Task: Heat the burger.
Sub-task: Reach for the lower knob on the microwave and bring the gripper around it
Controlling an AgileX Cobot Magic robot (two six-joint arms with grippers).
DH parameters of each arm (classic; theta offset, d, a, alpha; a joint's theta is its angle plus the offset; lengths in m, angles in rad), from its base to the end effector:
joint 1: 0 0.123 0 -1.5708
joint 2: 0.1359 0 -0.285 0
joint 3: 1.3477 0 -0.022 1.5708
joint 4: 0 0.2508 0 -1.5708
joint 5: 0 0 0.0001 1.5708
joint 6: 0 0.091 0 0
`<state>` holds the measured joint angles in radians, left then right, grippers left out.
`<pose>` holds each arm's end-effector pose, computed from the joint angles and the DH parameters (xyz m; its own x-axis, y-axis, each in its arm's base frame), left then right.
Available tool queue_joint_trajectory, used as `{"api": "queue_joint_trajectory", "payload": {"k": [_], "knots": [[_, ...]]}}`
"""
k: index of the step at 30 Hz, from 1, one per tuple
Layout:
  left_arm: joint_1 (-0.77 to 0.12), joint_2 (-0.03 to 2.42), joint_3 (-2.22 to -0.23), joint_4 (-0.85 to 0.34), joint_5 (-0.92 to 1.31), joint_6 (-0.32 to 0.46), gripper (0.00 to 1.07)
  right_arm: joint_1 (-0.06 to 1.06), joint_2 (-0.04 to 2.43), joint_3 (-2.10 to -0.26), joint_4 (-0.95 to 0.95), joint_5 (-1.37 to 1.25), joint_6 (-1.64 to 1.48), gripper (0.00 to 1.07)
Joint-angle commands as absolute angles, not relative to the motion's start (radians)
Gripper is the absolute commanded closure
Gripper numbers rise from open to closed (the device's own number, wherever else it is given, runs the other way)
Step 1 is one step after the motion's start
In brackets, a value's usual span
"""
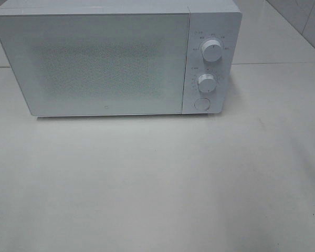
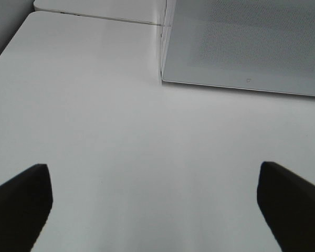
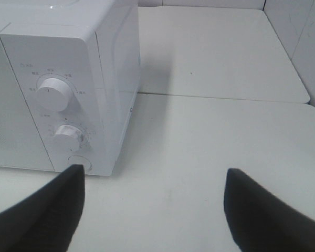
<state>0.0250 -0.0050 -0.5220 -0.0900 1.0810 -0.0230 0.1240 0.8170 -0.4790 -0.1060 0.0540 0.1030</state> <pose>-0.0091 -0.0075 0.2819 -0.4504 -0.0765 -0.8895 0.0165 0.9954 -0.0939 0.1688 0.0205 0.2870 -0.2972 -0.0399 -0.9540 -0.1191 0.9929 -0.0044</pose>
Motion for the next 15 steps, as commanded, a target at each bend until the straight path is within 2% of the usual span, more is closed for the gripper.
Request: {"api": "queue_joint_trajectory", "payload": {"k": [1, 15], "knots": [[0.025, -0.031, -0.518, -0.094, 1.070, -0.024, 0.08, 0.119, 0.878, -0.477, -0.103, -0.021, 0.105, 0.37], [0.025, -0.031, -0.518, -0.094, 1.070, -0.024, 0.08, 0.122, 1.119, -0.475, -0.103, -0.282, 0.105, 0.37]]}}
